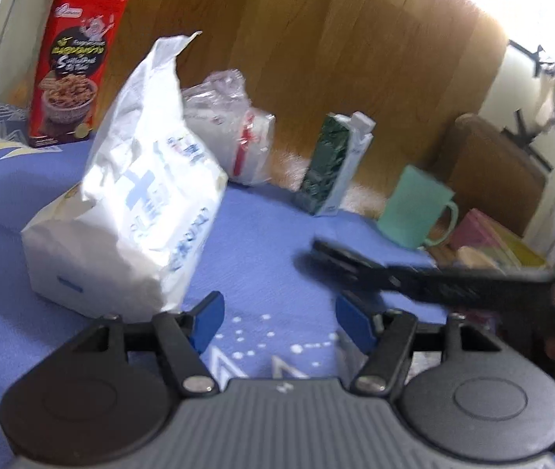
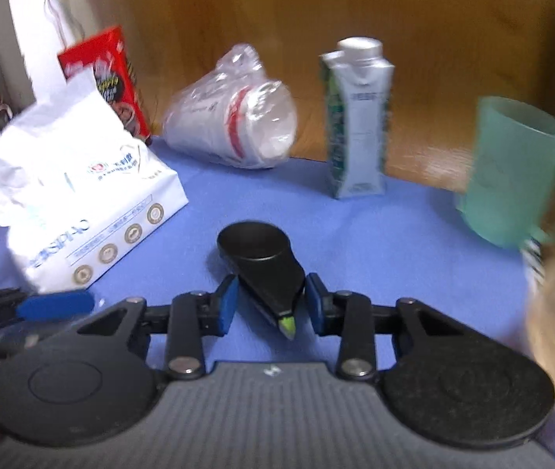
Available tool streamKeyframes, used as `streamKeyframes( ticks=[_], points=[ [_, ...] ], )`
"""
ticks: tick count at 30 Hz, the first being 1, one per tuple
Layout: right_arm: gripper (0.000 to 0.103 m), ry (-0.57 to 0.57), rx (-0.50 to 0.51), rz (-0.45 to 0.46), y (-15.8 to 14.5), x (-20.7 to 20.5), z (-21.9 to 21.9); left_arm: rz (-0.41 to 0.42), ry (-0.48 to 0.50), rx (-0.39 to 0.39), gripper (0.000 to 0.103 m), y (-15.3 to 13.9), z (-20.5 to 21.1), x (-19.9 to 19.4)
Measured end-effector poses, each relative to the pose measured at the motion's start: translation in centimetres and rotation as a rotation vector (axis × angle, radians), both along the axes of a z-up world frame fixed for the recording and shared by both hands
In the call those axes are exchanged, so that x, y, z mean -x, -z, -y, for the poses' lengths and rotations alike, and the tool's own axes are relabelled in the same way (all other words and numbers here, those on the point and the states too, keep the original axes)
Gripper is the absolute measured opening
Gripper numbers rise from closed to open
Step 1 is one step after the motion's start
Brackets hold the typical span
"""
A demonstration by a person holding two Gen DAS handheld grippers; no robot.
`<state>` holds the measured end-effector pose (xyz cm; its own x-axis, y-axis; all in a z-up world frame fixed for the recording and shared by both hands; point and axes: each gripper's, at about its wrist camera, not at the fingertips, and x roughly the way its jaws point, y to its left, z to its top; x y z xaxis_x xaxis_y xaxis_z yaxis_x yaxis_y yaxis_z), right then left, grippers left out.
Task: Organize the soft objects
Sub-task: 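Grasp the black eye mask with the right tool while the left tool steadies it, then carry the eye mask into the pink tin and open the right tool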
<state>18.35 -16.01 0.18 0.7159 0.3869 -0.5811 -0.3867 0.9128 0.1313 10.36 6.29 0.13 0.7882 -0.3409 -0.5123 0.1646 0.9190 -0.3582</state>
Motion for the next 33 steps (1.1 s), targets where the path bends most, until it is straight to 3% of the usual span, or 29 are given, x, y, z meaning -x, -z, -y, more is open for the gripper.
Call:
streamKeyframes(
  ticks=[3, 8, 12, 15, 20, 24, 25, 30, 33],
  points=[
    [0.039, 0.041, -0.042, 0.028, -1.0, 3.7, 2.5, -0.007, 0.087, 0.036, 0.065, -0.3, 0.9, 0.4],
    [0.039, 0.155, -0.089, 0.044, -0.9, 11.6, 6.5, -0.085, 0.300, 0.101, 0.065, -1.6, 4.8, 2.5],
    [0.039, 0.259, -0.071, 0.058, 0.7, 18.7, 8.5, -0.225, 0.454, 0.118, 0.063, -1.1, 9.0, 4.0],
    [0.039, 0.274, -0.035, 0.073, 1.6, 21.9, 8.3, -0.314, 0.510, 0.107, 0.063, -0.2, 11.9, 4.5],
    [0.041, 0.221, 0.092, 0.129, 2.5, 23.0, 7.3, -0.314, 0.507, 0.084, 0.062, -0.2, 14.7, 4.7],
    [0.037, 0.203, 0.101, 0.167, 3.0, 22.4, 7.5, -0.282, 0.474, 0.000, 0.042, -1.1, 16.2, 4.4],
    [0.037, 0.212, 0.096, 0.175, 2.9, 22.4, 7.7, -0.267, 0.488, 0.005, 0.041, -1.9, 16.6, 4.4],
    [0.037, 0.300, 0.030, 0.315, -0.7, 23.5, 10.3, -0.106, 0.595, 0.001, 0.041, -7.7, 20.3, 3.6],
    [0.037, 0.373, 0.053, 0.399, -3.0, 23.1, 12.8, -0.052, 0.660, -0.001, 0.042, -9.2, 24.5, 1.9]
  ],
)
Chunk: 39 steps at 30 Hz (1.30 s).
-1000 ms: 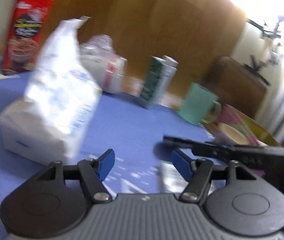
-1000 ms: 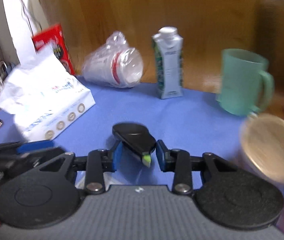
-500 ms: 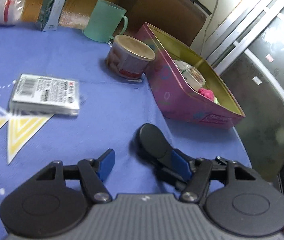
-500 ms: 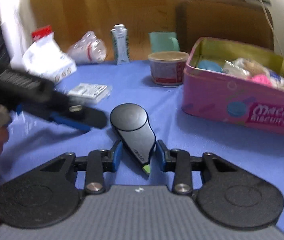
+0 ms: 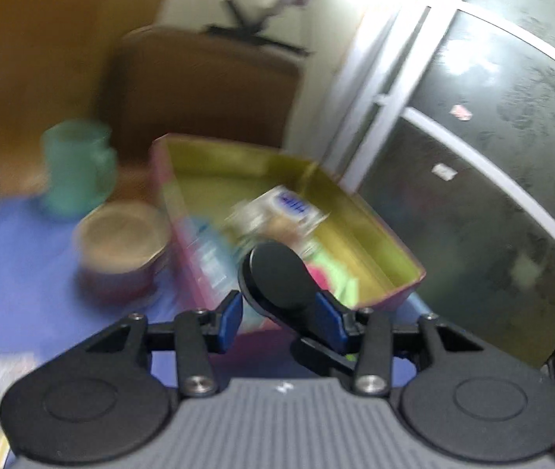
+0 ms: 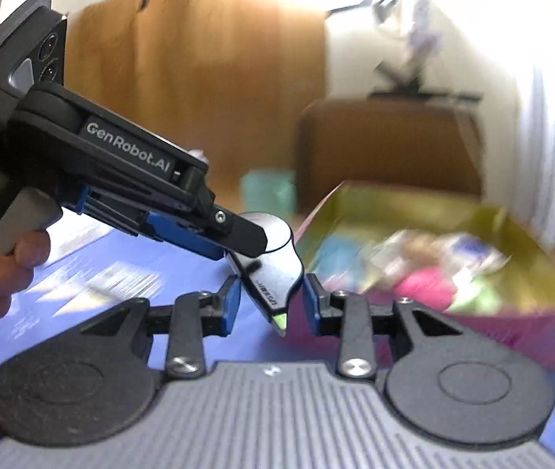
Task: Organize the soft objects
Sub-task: 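Carry the eye mask into the pink tin and open the right tool, then grasp the white pill blister pack with both tools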
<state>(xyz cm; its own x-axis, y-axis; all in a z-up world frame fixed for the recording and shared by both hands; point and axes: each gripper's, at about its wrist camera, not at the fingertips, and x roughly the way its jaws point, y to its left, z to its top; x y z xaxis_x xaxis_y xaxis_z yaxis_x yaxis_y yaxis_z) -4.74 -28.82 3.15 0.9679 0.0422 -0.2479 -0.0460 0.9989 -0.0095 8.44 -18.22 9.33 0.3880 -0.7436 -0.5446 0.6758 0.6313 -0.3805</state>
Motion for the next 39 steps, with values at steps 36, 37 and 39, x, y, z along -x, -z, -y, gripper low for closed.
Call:
streamKeyframes(
  ticks=[36, 37, 39],
  points=[
    [0.064, -0.342, 0.116, -0.251, 4.5, -10.5, -11.1, -0.172, -0.476, -0.092, 0.058, 6.5, -19.8, -2.9],
    [0.064, -0.337, 0.128, -0.268, 4.9, -11.0, -11.6, -0.196, -0.454, -0.079, 0.055, 7.2, -19.7, -3.4],
    [0.063, -0.339, 0.121, -0.282, 5.3, -11.3, -12.1, -0.175, -0.446, -0.072, 0.054, 7.7, -19.2, -3.4]
  ],
)
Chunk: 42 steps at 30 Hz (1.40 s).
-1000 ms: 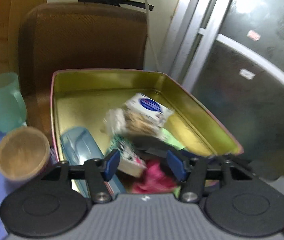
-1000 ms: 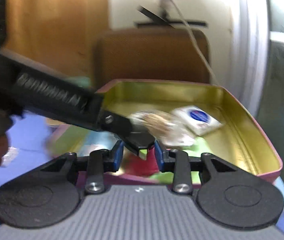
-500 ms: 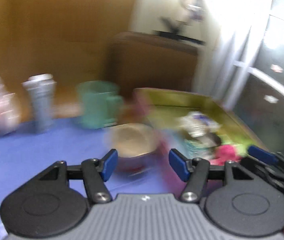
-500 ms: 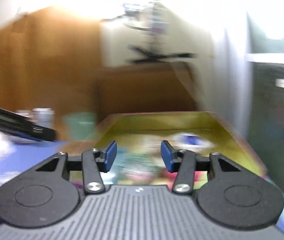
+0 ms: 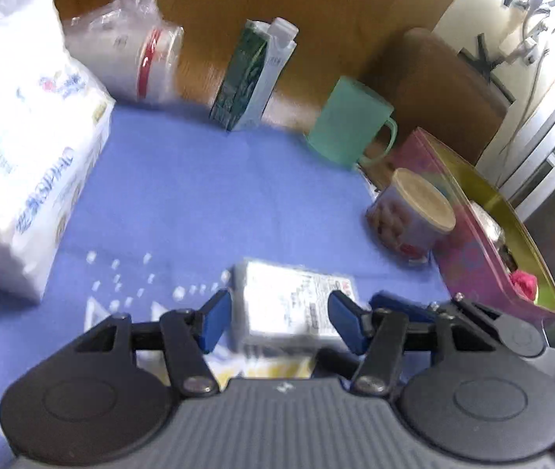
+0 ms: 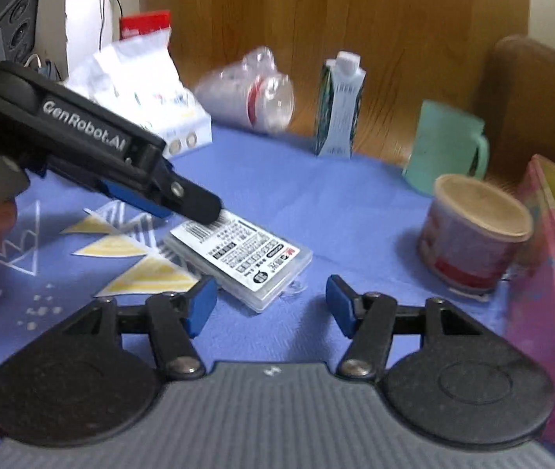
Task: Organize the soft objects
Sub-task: 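Grasp the white pill blister pack with both tools, then drop the blister pack into the pink tin and open both tools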
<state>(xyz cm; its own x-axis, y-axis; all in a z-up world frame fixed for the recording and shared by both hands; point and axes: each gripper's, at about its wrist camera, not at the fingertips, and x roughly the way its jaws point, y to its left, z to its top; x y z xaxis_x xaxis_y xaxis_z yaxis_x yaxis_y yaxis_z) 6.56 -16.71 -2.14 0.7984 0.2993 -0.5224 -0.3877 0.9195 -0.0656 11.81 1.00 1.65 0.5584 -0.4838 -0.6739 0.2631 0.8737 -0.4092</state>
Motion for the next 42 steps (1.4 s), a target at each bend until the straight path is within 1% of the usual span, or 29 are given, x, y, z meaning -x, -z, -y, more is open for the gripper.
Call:
streamKeyframes(
  ticks=[2, 3, 4, 6, 8, 10, 11, 14, 17, 19, 21, 22, 23, 24, 26, 27, 29, 31, 33, 35, 36, 37, 38, 39, 40, 41, 42],
  points=[
    [0.058, -0.007, -0.028, -0.015, -0.1, -0.1, 0.1, 0.016, -0.002, -0.036, 0.053, -0.3, 0.9, 0.3],
    [0.057, 0.002, -0.030, -0.013, -0.1, 0.0, 0.0, 0.019, 0.003, -0.034, 0.053, -0.6, 1.1, 0.5],
    [0.055, -0.002, -0.025, 0.004, -0.3, 0.2, 0.0, 0.025, 0.005, -0.033, 0.053, -1.0, 1.4, 0.9],
    [0.054, 0.012, -0.008, 0.042, -0.5, 1.4, -0.5, 0.060, 0.015, -0.034, 0.053, -2.2, 2.1, 1.3],
    [0.052, 0.033, -0.009, 0.076, -1.1, 2.1, -0.3, 0.086, 0.033, -0.016, 0.053, -3.4, 2.9, 1.3],
    [0.052, 0.065, -0.043, 0.090, -2.0, 2.7, 1.0, 0.109, 0.060, 0.008, 0.053, -4.7, 4.1, 1.1],
    [0.052, 0.076, -0.059, 0.101, -2.3, 2.3, 1.6, 0.129, 0.084, 0.017, 0.053, -5.4, 5.0, 1.0],
    [0.051, 0.143, -0.067, 0.162, -3.8, 3.4, 4.3, 0.179, 0.166, 0.019, 0.053, -7.5, 8.8, 0.5],
    [0.052, 0.227, -0.063, 0.215, -5.2, 4.4, 7.7, 0.223, 0.261, 0.011, 0.053, -9.1, 14.2, -0.5],
    [0.052, 0.292, -0.053, 0.233, -5.7, 4.6, 10.3, 0.233, 0.318, 0.012, 0.053, -9.3, 17.9, -1.2],
    [0.052, 0.354, -0.052, 0.231, -5.7, 4.6, 13.0, 0.223, 0.348, 0.009, 0.055, -8.9, 21.1, -1.9],
    [0.052, 0.387, -0.049, 0.229, -5.5, 4.3, 14.3, 0.222, 0.351, -0.001, 0.059, -8.6, 22.5, -2.2],
    [0.052, 0.433, -0.039, 0.230, -5.2, 3.9, 15.6, 0.230, 0.342, -0.031, 0.062, -8.3, 24.1, -2.5],
    [0.052, 0.480, -0.023, 0.225, -4.9, 3.4, 16.7, 0.243, 0.327, -0.068, 0.062, -7.9, 25.2, -2.7],
    [0.052, 0.573, -0.003, 0.204, -4.0, 2.4, 18.8, 0.263, 0.291, -0.167, 0.062, -7.3, 27.3, -2.9],
    [0.051, 0.617, -0.010, 0.190, -3.7, 2.1, 19.9, 0.261, 0.272, -0.193, 0.062, -7.2, 27.8, -2.9],
    [0.051, 0.665, -0.076, 0.172, -3.4, 2.3, 21.9, 0.250, 0.254, -0.227, 0.062, -6.9, 28.0, -2.7],
    [0.051, 0.677, -0.150, 0.175, -3.5, 3.9, 22.9, 0.255, 0.252, -0.251, 0.062, -6.9, 27.7, -2.0],
    [0.051, 0.683, -0.203, 0.195, -3.8, 5.5, 23.4, 0.276, 0.243, -0.280, 0.065, -7.1, 27.5, -0.9],
    [0.052, 0.685, -0.249, 0.213, -4.1, 7.2, 23.7, 0.300, 0.242, -0.304, 0.075, -7.3, 26.9, 0.5],
    [0.052, 0.685, -0.279, 0.224, -4.2, 8.3, 23.7, 0.316, 0.242, -0.312, 0.077, -7.5, 26.8, 1.1],
    [0.052, 0.681, -0.307, 0.232, -4.4, 8.8, 23.5, 0.332, 0.244, -0.321, 0.081, -7.7, 26.6, 2.0],
    [0.052, 0.679, -0.330, 0.241, -4.6, 9.5, 23.4, 0.344, 0.243, -0.326, 0.088, -7.8, 26.3, 2.7],
    [0.052, 0.679, -0.354, 0.251, -4.6, 10.2, 23.2, 0.356, 0.242, -0.328, 0.092, -8.0, 25.8, 3.6],
    [0.052, 0.680, -0.373, 0.259, -4.6, 10.9, 23.0, 0.364, 0.241, -0.330, 0.100, -8.2, 25.6, 4.2],
    [0.052, 0.681, -0.390, 0.266, -4.6, 11.5, 22.6, 0.376, 0.238, -0.334, 0.103, -8.3, 25.3, 4.8],
    [0.052, 0.681, -0.407, 0.271, -4.8, 12.0, 22.4, 0.390, 0.235, -0.342, 0.103, -8.5, 24.9, 5.5]
  ],
)
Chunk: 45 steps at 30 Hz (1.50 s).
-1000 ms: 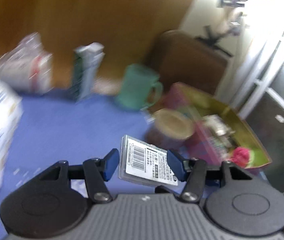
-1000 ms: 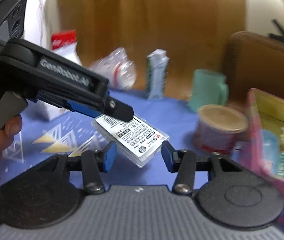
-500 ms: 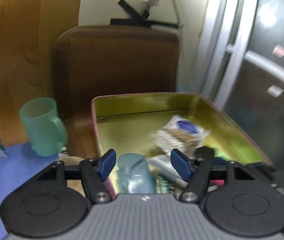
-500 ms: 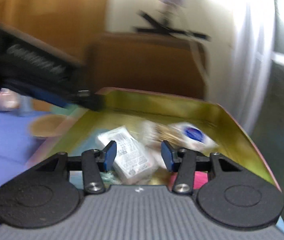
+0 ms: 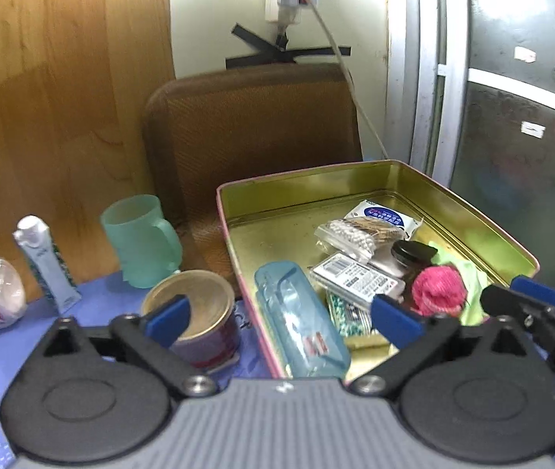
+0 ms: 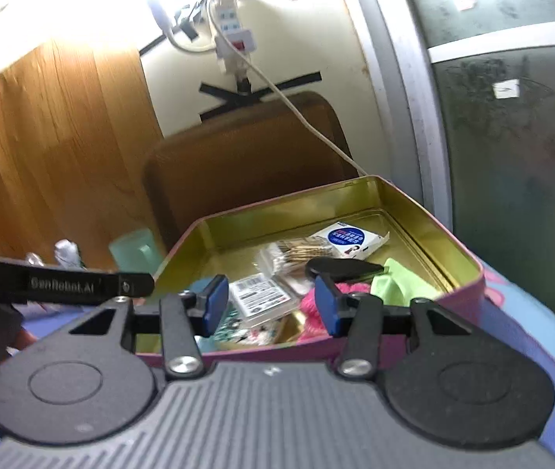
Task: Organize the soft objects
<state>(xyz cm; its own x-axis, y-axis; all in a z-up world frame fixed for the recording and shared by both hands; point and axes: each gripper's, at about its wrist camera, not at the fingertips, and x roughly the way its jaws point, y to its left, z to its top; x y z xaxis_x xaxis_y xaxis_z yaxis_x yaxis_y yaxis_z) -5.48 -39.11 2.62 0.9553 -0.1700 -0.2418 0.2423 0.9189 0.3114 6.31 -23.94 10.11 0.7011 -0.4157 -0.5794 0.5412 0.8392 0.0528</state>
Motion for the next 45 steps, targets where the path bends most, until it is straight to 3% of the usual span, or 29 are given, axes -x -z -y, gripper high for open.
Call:
streamKeyframes(
  ticks=[7, 14, 29, 45],
  points=[
    [0.052, -0.017, -0.114, 0.034, -0.2, 2.8, -2.1, -0.004, -0.036, -0.006, 0.103, -0.3, -3.1, 3.3],
    [0.059, -0.080, -0.192, 0.024, -0.8, 3.7, -4.4, 0.005, -0.048, -0.029, 0.103, -0.1, -5.6, 5.6],
    [0.063, -0.102, -0.174, 0.009, -1.7, 4.1, -8.4, 0.011, -0.080, 0.033, 0.103, 0.4, -11.2, 6.3],
    [0.064, -0.103, -0.146, -0.018, -2.0, 3.3, -11.0, 0.051, -0.110, 0.024, 0.103, 0.7, -13.4, 6.4]
  ],
)
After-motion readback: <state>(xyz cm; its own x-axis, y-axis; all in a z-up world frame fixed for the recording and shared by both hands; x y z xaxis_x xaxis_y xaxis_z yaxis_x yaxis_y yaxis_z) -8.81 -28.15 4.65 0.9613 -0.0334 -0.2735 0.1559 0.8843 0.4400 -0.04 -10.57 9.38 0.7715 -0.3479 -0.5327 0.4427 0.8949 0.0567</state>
